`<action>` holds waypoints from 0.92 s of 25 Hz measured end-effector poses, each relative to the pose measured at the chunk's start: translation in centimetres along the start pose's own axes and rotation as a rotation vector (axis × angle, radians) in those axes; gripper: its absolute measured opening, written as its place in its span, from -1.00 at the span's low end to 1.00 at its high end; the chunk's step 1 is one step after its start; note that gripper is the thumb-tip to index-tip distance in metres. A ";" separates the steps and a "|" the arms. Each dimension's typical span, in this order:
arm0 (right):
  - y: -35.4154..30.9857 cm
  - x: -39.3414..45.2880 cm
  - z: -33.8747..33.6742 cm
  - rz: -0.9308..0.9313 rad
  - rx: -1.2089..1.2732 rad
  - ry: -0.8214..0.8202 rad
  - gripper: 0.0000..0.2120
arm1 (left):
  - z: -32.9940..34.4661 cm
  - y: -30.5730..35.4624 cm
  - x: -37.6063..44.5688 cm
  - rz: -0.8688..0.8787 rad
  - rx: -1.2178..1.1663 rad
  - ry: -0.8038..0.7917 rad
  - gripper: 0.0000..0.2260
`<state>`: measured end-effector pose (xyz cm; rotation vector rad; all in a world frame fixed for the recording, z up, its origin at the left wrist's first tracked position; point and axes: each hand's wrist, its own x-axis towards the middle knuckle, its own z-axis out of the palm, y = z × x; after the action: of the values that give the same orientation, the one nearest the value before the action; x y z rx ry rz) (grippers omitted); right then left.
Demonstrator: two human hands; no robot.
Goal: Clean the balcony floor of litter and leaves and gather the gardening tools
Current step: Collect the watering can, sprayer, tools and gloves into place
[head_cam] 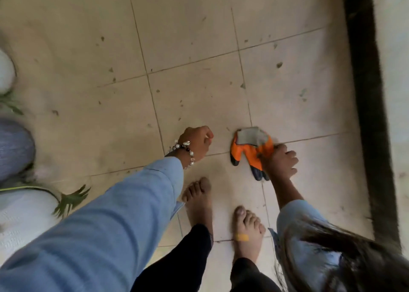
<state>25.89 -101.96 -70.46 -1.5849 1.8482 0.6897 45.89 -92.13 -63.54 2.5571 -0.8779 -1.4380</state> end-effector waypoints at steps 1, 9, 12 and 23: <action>-0.1 0.1 0.4 -0.001 0.001 -0.003 -0.54 | -0.1 -0.2 0.3 -0.003 -0.001 -0.011 -0.79; -2.9 -11.5 -11.9 -0.427 0.266 -0.130 -0.89 | -6.5 5.0 -8.5 0.025 -0.066 -0.010 -0.64; -5.1 -18.6 -20.0 -0.642 0.261 -0.202 -0.85 | -12.6 9.3 -14.8 0.194 0.023 -0.029 -0.26; -21.0 -41.1 -44.5 -0.966 0.243 -0.221 -0.78 | -40.0 13.1 -32.2 0.236 -0.099 -0.087 -0.81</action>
<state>46.21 -109.47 -10.15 -1.8674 0.7890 0.1674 59.68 -94.56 -12.43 2.2474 -1.0515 -1.4894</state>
